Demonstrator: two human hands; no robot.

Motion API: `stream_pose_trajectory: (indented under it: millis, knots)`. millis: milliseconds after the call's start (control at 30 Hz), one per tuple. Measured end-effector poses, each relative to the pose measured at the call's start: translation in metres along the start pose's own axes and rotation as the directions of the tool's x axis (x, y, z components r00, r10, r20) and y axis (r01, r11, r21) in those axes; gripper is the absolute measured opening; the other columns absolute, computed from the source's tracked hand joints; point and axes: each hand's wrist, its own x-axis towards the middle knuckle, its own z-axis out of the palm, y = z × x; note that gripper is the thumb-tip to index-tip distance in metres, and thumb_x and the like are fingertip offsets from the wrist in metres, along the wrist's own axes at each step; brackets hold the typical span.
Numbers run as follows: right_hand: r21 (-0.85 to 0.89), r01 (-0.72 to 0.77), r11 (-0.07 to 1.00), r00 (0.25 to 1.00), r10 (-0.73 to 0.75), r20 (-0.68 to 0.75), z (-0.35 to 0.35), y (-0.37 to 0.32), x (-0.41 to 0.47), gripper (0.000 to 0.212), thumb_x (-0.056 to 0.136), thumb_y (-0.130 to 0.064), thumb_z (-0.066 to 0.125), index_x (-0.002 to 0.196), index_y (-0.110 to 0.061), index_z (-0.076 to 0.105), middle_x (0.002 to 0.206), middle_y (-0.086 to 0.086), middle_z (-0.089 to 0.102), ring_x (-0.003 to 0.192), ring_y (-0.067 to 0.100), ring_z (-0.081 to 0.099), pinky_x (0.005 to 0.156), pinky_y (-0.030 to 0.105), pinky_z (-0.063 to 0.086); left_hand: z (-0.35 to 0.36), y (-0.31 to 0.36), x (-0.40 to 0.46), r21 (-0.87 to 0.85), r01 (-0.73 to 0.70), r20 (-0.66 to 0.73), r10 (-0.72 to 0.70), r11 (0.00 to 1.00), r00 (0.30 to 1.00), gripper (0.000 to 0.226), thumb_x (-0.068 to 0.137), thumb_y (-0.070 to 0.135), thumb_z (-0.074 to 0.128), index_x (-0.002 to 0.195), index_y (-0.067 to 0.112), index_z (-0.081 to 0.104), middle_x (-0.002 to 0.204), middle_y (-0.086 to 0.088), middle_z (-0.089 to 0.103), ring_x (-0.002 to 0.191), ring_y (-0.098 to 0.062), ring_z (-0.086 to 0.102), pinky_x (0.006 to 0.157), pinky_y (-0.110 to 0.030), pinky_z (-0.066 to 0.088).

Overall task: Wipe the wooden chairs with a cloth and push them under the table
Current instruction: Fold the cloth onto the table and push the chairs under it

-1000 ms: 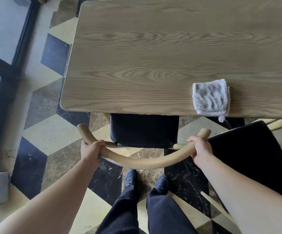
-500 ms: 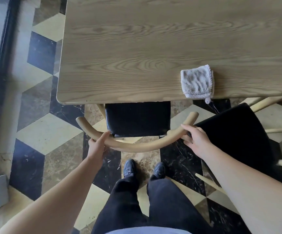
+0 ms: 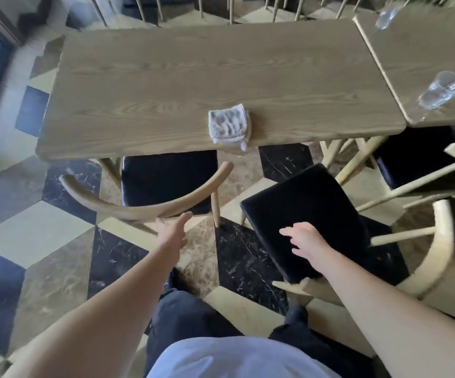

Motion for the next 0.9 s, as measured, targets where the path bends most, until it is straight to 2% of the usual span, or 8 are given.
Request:
stream_pose_trajectory:
  millis: [133, 267, 400, 500, 567, 667, 767, 900]
  knots:
    - [-0.552, -0.021, 0.833, 0.999, -0.008, -0.05, -0.094, 0.056, -0.016, 0.061, 0.088, -0.035, 0.064, 0.142, -0.015, 0.044, 0.139, 0.008, 0.053, 0.122, 0.029, 0.053, 0.097, 0.04, 0.045, 0.098, -0.073, -0.083, -0.02, 0.035, 0.15, -0.031, 0.999, 0.988, 0.107, 0.089, 0.036, 0.078, 0.161, 0.039, -0.001, 0.152, -0.013, 0.047, 0.123, -0.036, 0.06, 0.098, -0.047, 0.054]
    - [-0.811, -0.03, 0.584, 0.996, -0.051, -0.074, -0.164, 0.103, -0.029, 0.05, 0.093, -0.038, 0.056, 0.138, -0.017, 0.05, 0.137, 0.007, 0.056, 0.123, 0.029, 0.055, 0.095, 0.039, 0.046, 0.179, -0.156, -0.159, 0.085, 0.16, 0.276, -0.177, 0.984, 0.945, 0.102, 0.085, 0.049, 0.076, 0.16, 0.045, 0.007, 0.146, -0.003, 0.05, 0.117, -0.028, 0.06, 0.093, -0.044, 0.055]
    - [-0.904, 0.044, 0.424, 0.985, -0.17, -0.031, -0.194, 0.129, -0.034, 0.041, 0.096, -0.046, 0.042, 0.132, -0.032, 0.055, 0.139, -0.001, 0.055, 0.129, 0.025, 0.048, 0.105, 0.046, 0.04, 0.216, -0.189, -0.184, 0.087, 0.152, 0.243, -0.169, 0.985, 0.955, 0.092, 0.087, 0.044, 0.074, 0.16, 0.042, 0.018, 0.136, 0.004, 0.053, 0.105, -0.019, 0.062, 0.094, -0.045, 0.056]
    - [-0.932, 0.062, 0.358, 0.991, -0.134, 0.015, -0.221, 0.147, -0.035, 0.043, 0.1, -0.047, 0.033, 0.141, -0.042, 0.043, 0.159, -0.001, 0.031, 0.15, 0.024, 0.016, 0.115, 0.06, 0.018, 0.227, -0.192, -0.186, 0.006, 0.104, 0.139, -0.104, 0.995, 0.985, 0.087, 0.089, 0.032, 0.073, 0.159, 0.045, 0.023, 0.128, 0.005, 0.057, 0.091, -0.012, 0.06, 0.085, -0.042, 0.057]
    - [-0.942, 0.083, 0.325, 0.99, -0.139, 0.039, -0.24, 0.161, -0.037, 0.048, 0.1, -0.05, 0.032, 0.148, -0.045, 0.033, 0.165, -0.001, 0.016, 0.153, 0.024, 0.001, 0.117, 0.062, 0.01, 0.23, -0.19, -0.189, -0.034, 0.103, 0.094, -0.1, 0.994, 0.991, 0.087, 0.09, 0.027, 0.07, 0.159, 0.047, 0.021, 0.125, 0.007, 0.057, 0.087, -0.015, 0.063, 0.077, -0.039, 0.059]
    - [-0.944, 0.069, 0.323, 0.981, -0.196, 0.005, -0.262, 0.163, -0.032, 0.051, 0.1, -0.053, 0.028, 0.15, -0.043, 0.031, 0.166, -0.001, 0.011, 0.153, 0.024, -0.003, 0.119, 0.061, 0.009, 0.233, -0.186, -0.191, -0.007, 0.066, 0.06, -0.065, 0.998, 0.996, 0.084, 0.092, 0.023, 0.062, 0.16, 0.046, 0.017, 0.143, 0.002, 0.049, 0.104, -0.028, 0.068, 0.083, -0.045, 0.063]
    - [-0.941, 0.005, 0.338, 0.986, -0.157, -0.051, -0.286, 0.151, -0.015, 0.054, 0.099, -0.051, 0.025, 0.152, -0.039, 0.031, 0.167, -0.003, 0.007, 0.152, 0.025, -0.005, 0.12, 0.058, 0.009, 0.235, -0.185, -0.196, -0.004, 0.061, 0.012, -0.061, 0.998, 0.998, 0.081, 0.092, 0.022, 0.058, 0.16, 0.044, 0.019, 0.147, -0.002, 0.048, 0.112, -0.03, 0.067, 0.079, -0.041, 0.063]
    - [-0.945, -0.093, 0.313, 0.976, -0.157, -0.148, -0.327, 0.131, 0.019, 0.068, 0.101, -0.044, 0.031, 0.159, -0.021, 0.005, 0.167, -0.004, -0.008, 0.153, 0.028, -0.005, 0.12, 0.056, 0.016, 0.243, -0.198, -0.197, -0.069, 0.062, -0.071, -0.067, 0.996, 0.995, 0.083, 0.093, 0.018, 0.059, 0.161, 0.04, 0.018, 0.15, -0.005, 0.048, 0.106, -0.028, 0.068, 0.071, -0.036, 0.061]
